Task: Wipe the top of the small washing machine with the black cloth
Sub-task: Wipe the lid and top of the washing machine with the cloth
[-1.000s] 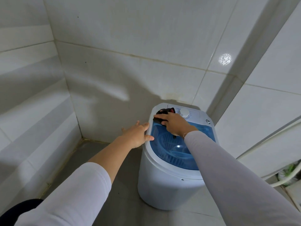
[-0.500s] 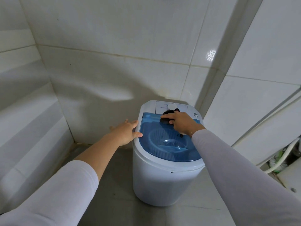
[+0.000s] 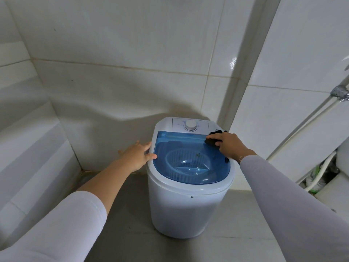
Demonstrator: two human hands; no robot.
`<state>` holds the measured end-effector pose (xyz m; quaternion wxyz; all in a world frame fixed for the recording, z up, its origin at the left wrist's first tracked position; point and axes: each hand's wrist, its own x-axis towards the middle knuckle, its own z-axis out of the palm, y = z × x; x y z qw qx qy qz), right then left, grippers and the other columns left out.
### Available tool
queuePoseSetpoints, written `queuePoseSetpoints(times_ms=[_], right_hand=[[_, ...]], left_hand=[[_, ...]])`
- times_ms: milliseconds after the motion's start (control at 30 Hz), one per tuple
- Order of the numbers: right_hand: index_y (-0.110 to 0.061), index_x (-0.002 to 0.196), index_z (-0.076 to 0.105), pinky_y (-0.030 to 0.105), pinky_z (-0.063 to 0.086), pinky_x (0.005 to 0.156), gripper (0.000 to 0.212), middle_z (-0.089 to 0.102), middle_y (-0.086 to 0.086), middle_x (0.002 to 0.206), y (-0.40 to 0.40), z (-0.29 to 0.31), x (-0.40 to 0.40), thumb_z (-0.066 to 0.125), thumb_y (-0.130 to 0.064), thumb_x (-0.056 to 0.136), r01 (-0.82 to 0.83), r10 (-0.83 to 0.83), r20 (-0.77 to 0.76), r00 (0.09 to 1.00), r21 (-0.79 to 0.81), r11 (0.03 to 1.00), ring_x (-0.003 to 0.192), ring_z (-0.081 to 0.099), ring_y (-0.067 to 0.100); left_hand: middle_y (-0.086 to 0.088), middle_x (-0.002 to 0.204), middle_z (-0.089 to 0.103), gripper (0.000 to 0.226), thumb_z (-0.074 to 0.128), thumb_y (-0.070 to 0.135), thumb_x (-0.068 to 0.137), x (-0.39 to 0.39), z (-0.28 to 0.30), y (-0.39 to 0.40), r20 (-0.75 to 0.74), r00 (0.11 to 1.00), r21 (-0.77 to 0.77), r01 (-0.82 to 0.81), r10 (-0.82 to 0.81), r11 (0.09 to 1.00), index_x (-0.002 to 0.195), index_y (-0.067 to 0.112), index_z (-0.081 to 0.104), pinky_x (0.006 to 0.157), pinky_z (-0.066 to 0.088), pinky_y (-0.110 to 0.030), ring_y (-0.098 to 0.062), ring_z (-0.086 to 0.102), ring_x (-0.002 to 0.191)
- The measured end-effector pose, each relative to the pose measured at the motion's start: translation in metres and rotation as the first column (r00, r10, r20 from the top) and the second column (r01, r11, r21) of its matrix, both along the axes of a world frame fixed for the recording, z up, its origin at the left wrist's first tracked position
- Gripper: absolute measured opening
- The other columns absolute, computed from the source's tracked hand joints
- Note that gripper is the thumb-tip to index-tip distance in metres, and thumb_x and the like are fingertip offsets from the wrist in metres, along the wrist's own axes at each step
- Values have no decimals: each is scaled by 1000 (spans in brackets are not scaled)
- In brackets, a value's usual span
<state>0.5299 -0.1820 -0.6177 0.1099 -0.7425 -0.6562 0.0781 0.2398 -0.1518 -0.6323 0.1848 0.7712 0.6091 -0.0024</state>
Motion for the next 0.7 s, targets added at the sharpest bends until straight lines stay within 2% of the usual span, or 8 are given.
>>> queuePoseSetpoints(times_ms=[167, 300, 400, 500, 567, 700], right_hand=[[-27, 128, 55, 33, 36, 104, 47, 53, 7, 138, -9, 1, 6, 41, 0, 92, 29, -28, -47, 999, 14, 999, 121, 48, 31], [-23, 128, 56, 31, 36, 103, 43, 52, 10, 138, -7, 16, -5, 42, -1, 93, 38, -35, -79, 996, 46, 998, 121, 48, 31], [-24, 130, 53, 30, 34, 104, 44, 48, 11, 136, 6, 33, -36, 45, -2, 92, -65, 75, -102, 992, 95, 993, 122, 47, 29], [-30, 133, 47, 25, 31, 99, 51, 42, 13, 132, 21, 39, -82, 45, -2, 92, -195, 203, -128, 971, 71, 978, 119, 44, 28], [-30, 136, 43, 25, 32, 98, 52, 39, 12, 134, 30, 36, -112, 44, -1, 92, -273, 278, -132, 952, 50, 961, 121, 43, 28], [-29, 137, 41, 32, 34, 104, 53, 38, 10, 140, 43, 17, -145, 44, -3, 91, -378, 377, -47, 925, -19, 926, 127, 40, 28]], left_hand=[[-9, 160, 13, 60, 36, 55, 94, 2, -3, -6, -9, 999, 63, -30, 30, 998, 149, 35, 23, 115, 17, -59, -33, 22, 145], [-10, 160, 12, 69, 40, 59, 91, -5, 0, -9, -1, 1000, 39, -4, 4, 999, 150, 32, 20, 115, 15, -60, -29, 16, 147], [-8, 161, 10, 86, 52, 64, 82, -10, 5, -12, 27, 999, -6, 29, -29, 1000, 151, 29, 15, 116, 13, -59, -26, 9, 149], [-8, 161, 10, 95, 62, 61, 77, -13, -2, -15, 78, 996, -47, 48, -44, 998, 151, 27, 14, 117, 14, -58, -24, 5, 149], [-11, 160, 10, 95, 64, 59, 77, -13, -7, -15, 131, 991, -67, 28, -19, 997, 151, 25, 16, 116, 17, -57, -26, 6, 149], [-10, 158, 20, 88, 61, 59, 79, -11, -10, -18, 116, 993, -22, 30, -27, 999, 149, 22, 23, 113, 23, -57, -27, 14, 148]])
